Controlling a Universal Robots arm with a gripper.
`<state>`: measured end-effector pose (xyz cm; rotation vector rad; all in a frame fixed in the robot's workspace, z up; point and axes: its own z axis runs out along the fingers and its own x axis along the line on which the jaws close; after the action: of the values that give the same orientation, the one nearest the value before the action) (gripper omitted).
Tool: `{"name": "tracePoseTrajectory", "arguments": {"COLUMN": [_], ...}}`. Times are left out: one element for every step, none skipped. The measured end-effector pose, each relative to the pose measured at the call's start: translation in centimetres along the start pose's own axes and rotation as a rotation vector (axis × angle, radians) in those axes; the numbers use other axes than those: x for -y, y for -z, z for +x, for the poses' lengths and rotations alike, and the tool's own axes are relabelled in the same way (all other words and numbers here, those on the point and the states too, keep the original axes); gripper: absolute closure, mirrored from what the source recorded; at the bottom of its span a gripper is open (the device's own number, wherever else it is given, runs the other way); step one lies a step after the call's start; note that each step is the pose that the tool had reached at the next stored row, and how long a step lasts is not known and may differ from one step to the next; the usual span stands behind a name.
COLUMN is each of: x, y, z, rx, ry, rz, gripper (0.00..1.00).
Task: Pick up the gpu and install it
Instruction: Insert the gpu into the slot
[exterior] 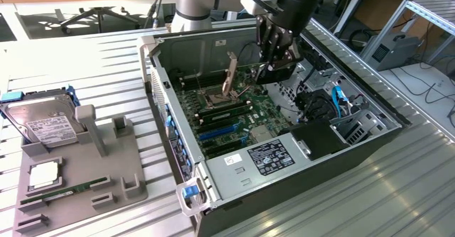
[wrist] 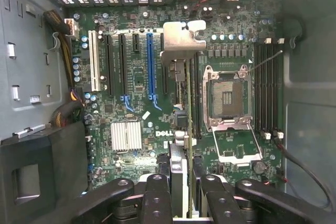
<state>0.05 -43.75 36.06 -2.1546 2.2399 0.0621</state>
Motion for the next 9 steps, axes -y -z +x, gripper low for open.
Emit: {"name": "tracePoseTrajectory", "arguments": {"x": [0.00, 0.00, 0.00, -0.01, 0.00, -0.01, -0.01, -0.01, -0.01], "y": [-0.01, -0.01, -0.02, -0.03, -0.03, -0.04, -0.05, -0.06, -0.07], "z": [0.03, 0.05, 0.08, 0.11, 0.13, 0.15, 0.18, 0.20, 0.23], "rx": [0.0000, 0.0000, 0.0000, 0.0000, -0.0001, -0.0001, -0.0001, 0.0000, 0.0000], "ry": [0.000, 0.000, 0.000, 0.000, 0.000, 0.000, 0.000, 0.000, 0.000], "rz": [0.0000, 0.0000, 0.0000, 0.0000, 0.0000, 0.0000, 0.0000, 0.0000, 0.0000], "gripper": [0.73, 0.73, 0.73, 0.73, 0.73, 0.73, 0.73, 0.73, 0.73]}}
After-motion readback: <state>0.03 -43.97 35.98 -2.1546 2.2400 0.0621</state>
